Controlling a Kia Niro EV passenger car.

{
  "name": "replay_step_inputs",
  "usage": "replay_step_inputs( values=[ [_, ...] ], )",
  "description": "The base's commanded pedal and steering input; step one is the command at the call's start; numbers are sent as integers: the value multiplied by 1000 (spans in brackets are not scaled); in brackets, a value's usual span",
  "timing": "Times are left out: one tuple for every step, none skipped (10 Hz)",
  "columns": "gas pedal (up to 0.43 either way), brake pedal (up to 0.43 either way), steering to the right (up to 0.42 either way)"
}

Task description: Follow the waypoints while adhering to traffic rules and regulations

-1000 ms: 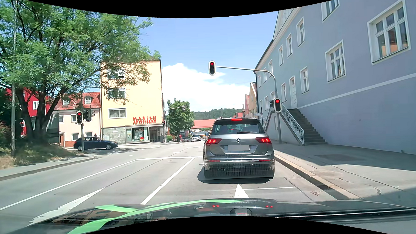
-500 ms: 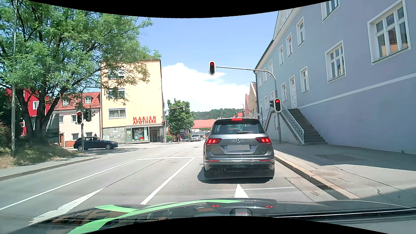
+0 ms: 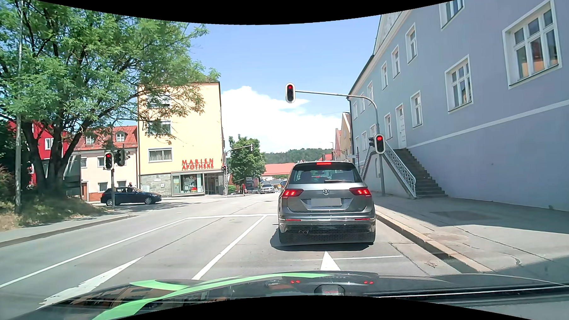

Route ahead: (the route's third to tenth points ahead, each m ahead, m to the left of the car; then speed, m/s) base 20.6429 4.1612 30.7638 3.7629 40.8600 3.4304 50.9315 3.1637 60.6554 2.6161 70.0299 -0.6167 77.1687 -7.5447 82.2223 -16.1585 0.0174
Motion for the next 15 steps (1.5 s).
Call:
replay_step_inputs(
  values=[
    [0, 250, -7],
    [0, 262, -7],
    [0, 274, -7],
    [0, 287, -7],
    [0, 311, -7],
    [0, 360, -7],
    [0, 402, -7],
    [0, 415, -7],
    [0, 427, -7],
    [0, 427, -7],
    [0, 421, -7],
    [0, 421, -7],
    [0, 415, -7],
    [0, 415, -7],
    [0, 415, -7]
  ],
)
